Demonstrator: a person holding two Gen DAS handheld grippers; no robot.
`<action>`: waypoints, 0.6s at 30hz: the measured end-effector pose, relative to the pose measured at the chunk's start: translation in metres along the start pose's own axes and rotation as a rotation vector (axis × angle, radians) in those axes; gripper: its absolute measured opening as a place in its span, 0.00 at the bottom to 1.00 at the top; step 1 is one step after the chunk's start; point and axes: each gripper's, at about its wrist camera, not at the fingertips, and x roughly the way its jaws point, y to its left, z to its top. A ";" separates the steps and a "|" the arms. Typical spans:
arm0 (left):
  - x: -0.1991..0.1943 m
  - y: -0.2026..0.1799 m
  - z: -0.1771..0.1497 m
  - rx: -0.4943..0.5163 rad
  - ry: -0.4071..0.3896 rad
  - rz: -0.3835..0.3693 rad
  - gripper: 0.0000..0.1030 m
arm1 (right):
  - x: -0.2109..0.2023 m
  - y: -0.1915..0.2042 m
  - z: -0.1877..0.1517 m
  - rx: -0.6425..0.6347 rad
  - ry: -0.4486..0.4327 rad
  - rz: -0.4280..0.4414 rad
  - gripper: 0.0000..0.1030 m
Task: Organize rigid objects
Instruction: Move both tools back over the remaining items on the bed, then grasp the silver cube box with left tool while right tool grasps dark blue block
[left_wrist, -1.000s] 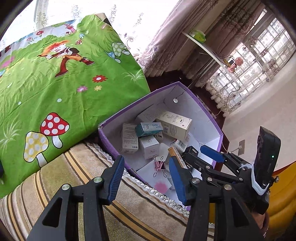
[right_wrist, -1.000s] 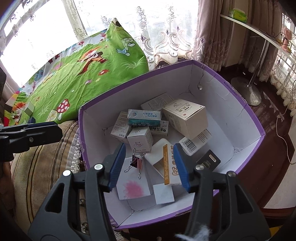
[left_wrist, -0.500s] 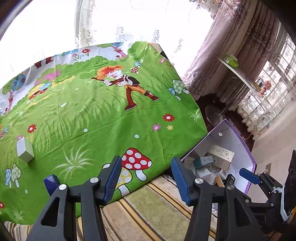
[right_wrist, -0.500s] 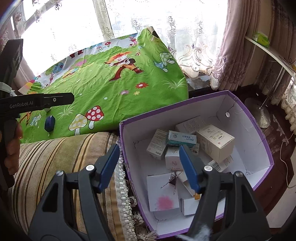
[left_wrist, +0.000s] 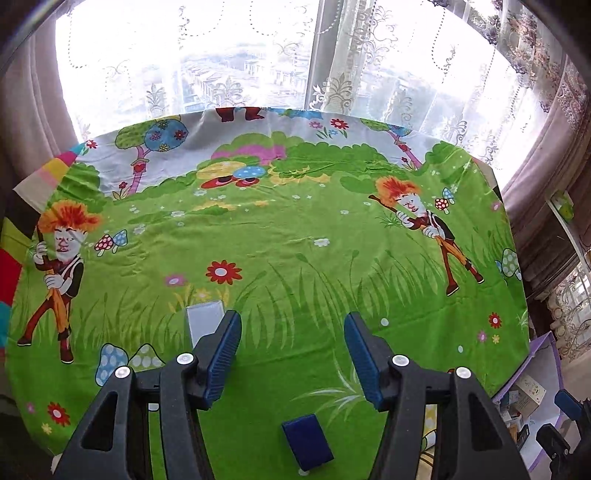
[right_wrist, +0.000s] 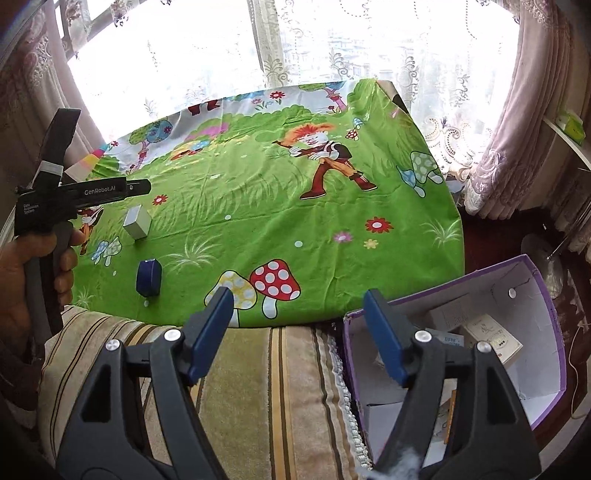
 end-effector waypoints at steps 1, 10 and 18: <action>0.005 0.010 0.000 -0.021 0.011 0.009 0.59 | 0.003 0.006 0.003 -0.013 0.005 0.004 0.74; 0.051 0.057 -0.018 -0.142 0.129 0.024 0.60 | 0.024 0.064 0.019 -0.136 0.052 0.034 0.74; 0.071 0.069 -0.016 -0.142 0.148 0.012 0.52 | 0.045 0.110 0.016 -0.253 0.110 0.069 0.74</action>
